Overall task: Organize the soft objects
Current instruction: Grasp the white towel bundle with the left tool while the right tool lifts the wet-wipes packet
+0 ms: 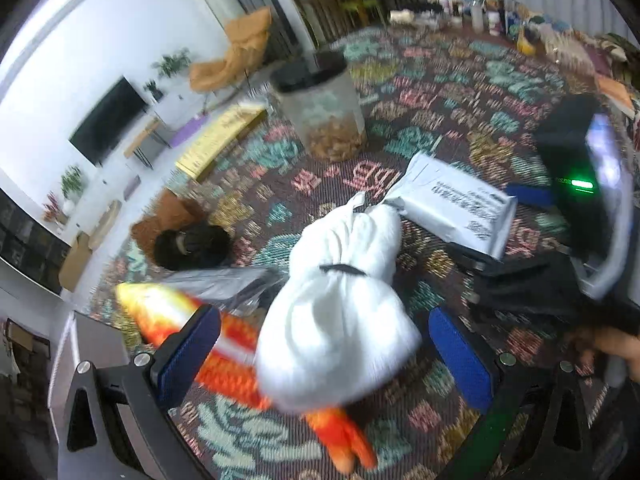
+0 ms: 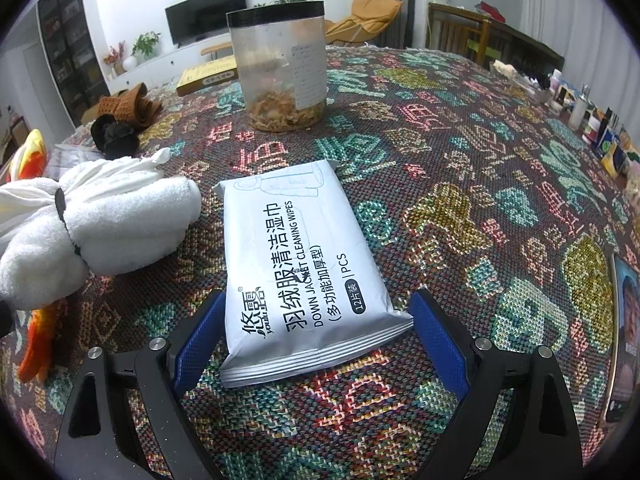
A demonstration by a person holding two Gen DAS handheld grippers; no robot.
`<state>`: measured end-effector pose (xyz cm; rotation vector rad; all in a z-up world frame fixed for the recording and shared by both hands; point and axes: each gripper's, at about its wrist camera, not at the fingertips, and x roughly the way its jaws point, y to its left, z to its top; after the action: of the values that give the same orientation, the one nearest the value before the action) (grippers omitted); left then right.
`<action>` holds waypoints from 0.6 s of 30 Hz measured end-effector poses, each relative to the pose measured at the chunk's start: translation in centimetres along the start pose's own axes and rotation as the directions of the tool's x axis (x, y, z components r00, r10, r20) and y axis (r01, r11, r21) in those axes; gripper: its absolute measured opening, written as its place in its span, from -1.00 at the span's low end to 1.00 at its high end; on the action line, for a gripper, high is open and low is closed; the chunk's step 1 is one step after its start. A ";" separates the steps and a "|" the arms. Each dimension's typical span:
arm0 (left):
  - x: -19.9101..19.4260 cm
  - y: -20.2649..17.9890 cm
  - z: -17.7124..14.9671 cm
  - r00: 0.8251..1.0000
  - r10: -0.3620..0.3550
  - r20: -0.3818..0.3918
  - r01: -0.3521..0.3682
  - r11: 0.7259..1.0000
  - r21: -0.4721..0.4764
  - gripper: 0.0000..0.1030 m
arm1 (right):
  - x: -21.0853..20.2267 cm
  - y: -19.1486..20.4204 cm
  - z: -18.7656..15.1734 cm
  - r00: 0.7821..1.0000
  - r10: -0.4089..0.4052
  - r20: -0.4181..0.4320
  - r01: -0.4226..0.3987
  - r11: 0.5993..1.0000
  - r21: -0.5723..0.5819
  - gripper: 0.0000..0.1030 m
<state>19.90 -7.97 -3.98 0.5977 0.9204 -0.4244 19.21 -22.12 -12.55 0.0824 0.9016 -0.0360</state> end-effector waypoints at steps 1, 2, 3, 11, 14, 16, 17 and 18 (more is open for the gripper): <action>0.6 0.3 0.3 1.000 -0.006 -0.017 0.006 1.000 -0.009 1.00 | 0.0 -0.1 0.0 1.000 0.006 0.002 -0.006 1.000 0.004 0.80; 1.0 0.2 0.3 0.999 -0.009 -0.031 0.008 1.000 -0.016 0.99 | 0.0 -0.1 0.0 1.000 0.010 0.004 -0.010 1.000 0.007 0.80; 1.7 0.3 0.2 0.999 -0.014 -0.049 0.013 1.000 -0.021 0.92 | 0.0 -0.1 0.0 1.000 0.012 0.005 -0.012 1.000 0.009 0.80; 0.4 2.2 -0.4 0.987 -0.150 0.053 0.159 0.952 -0.262 -0.10 | -0.6 -1.3 -0.1 0.997 0.073 0.019 -0.074 0.995 0.060 0.81; -3.8 4.6 -2.3 0.972 -0.178 0.155 0.225 0.895 -0.386 -0.10 | -1.0 -4.6 0.4 0.965 0.259 0.041 -0.261 0.939 0.225 0.80; -6.7 6.1 -3.8 0.963 -0.164 0.213 0.244 0.868 -0.432 -0.10 | -0.5 -6.0 1.5 0.942 0.335 -0.020 -0.313 0.900 0.302 0.79; -8.2 6.8 -4.8 0.959 -0.152 0.238 0.248 0.857 -0.452 -0.10 | 0.0 -6.1 2.4 0.934 0.347 -0.085 -0.305 0.898 0.317 0.79; -9.4 7.4 -5.7 0.957 -0.135 0.257 0.245 0.849 -0.468 -0.10 | 0.4 -5.5 3.3 0.927 0.342 -0.151 -0.287 0.910 0.298 0.80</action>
<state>15.58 2.18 3.45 -0.0180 0.8393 -0.4006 21.68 -27.84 -11.10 0.4966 1.0721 0.1553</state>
